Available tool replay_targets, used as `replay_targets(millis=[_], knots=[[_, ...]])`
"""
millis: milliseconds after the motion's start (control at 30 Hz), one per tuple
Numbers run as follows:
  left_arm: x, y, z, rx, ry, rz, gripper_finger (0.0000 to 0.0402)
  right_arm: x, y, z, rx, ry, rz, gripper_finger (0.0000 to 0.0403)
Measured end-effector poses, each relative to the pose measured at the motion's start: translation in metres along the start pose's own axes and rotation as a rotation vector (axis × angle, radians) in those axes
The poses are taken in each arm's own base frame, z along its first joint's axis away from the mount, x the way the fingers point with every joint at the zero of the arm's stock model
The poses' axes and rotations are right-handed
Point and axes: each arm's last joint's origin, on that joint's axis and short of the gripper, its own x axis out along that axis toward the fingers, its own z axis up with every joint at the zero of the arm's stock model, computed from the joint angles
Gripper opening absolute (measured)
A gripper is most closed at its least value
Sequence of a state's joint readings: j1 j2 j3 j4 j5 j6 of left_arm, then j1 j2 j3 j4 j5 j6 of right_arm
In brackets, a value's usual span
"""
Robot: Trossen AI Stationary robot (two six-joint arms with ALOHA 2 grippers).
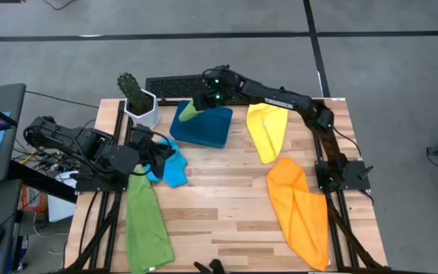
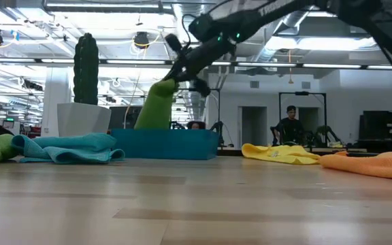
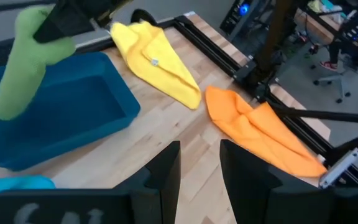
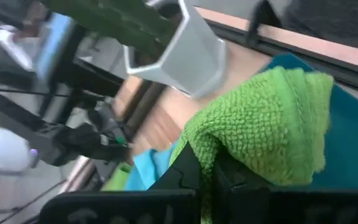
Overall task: Fold microfiber towels
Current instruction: Put the right green towel into the blue bin
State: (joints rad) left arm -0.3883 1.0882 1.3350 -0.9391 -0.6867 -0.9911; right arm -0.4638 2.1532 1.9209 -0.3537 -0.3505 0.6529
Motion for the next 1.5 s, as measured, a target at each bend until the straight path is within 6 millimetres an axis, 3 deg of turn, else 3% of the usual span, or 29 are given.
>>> replay_targets(millis=[267, 700, 933, 1167, 1500], knots=[[0.001, 0.005, 0.0, -0.014, -0.021, 0.064, 0.0105, 0.014, -0.011, 0.004, -0.076, 0.001, 0.095, 0.0026], [0.001, 0.008, 0.0, 0.002, -0.042, 0.098, 0.0105, 0.02, -0.02, -0.011, -0.209, 0.108, 0.007, 0.0026], [0.001, 0.01, -0.001, 0.01, -0.034, 0.112, 0.0105, 0.019, -0.013, 0.0, -0.31, -0.001, 0.084, 0.003], [0.001, 0.01, -0.001, 0.009, -0.033, 0.114, 0.0105, 0.022, -0.01, -0.008, -0.418, 0.04, 0.063, 0.0037], [0.001, 0.01, -0.001, 0.014, -0.054, 0.128, 0.0105, 0.025, -0.028, -0.012, -0.434, 0.061, 0.034, 0.0037]])
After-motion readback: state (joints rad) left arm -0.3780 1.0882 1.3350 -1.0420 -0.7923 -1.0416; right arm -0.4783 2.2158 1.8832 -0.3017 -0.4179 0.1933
